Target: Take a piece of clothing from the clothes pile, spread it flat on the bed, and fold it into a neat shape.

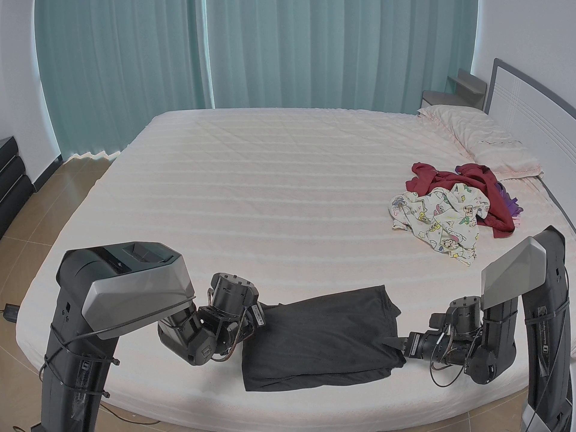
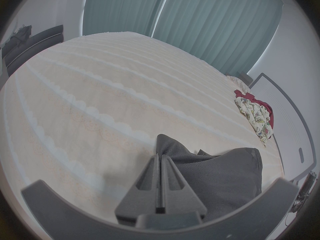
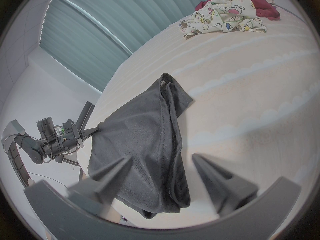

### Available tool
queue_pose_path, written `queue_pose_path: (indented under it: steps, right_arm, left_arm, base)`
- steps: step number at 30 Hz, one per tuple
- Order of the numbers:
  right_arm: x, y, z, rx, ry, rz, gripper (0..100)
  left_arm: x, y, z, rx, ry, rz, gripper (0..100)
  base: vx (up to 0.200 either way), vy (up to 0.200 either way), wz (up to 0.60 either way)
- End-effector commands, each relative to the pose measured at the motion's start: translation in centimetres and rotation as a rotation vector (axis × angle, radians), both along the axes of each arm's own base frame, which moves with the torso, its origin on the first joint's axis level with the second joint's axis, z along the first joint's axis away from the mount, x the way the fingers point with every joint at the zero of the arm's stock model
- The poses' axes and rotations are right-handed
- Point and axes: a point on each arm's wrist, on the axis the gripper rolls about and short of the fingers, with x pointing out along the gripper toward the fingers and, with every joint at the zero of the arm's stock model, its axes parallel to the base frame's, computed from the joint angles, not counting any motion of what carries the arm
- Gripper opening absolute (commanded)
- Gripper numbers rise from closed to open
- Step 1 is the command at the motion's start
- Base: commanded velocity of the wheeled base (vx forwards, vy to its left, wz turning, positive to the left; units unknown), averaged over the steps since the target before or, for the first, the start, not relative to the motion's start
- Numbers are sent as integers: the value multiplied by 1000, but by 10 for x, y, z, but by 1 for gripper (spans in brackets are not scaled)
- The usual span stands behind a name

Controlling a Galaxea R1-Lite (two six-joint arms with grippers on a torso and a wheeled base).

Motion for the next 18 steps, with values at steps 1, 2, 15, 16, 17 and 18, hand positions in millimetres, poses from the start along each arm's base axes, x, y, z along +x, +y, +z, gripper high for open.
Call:
queue_pose_path:
  steps: [1,2,15,16,17,18]
  right_arm:
    - [1,2,1,-19,7,21,0]
    - [2,3,2,-27,7,27,0]
    - [-1,-7,20,-76,86,125,0]
    - [-2,-7,19,-84,86,132,0]
    - [-2,-10,17,-94,86,133,0]
    - [-2,-10,17,-94,86,133,0]
  left_arm:
    - [2,2,-1,-1,-1,8,0]
    - [2,2,-1,-1,-1,8,0]
    - [3,3,-1,-3,-2,14,0]
    - [3,3,-1,-3,-2,14,0]
    - [3,3,-1,-1,1,13,0]
    - [3,3,-1,-1,1,13,0]
  base:
    - [0,0,0]
    - [0,0,0]
    - [0,0,0]
    - [0,0,0]
    - [0,0,0]
    - [0,0,0]
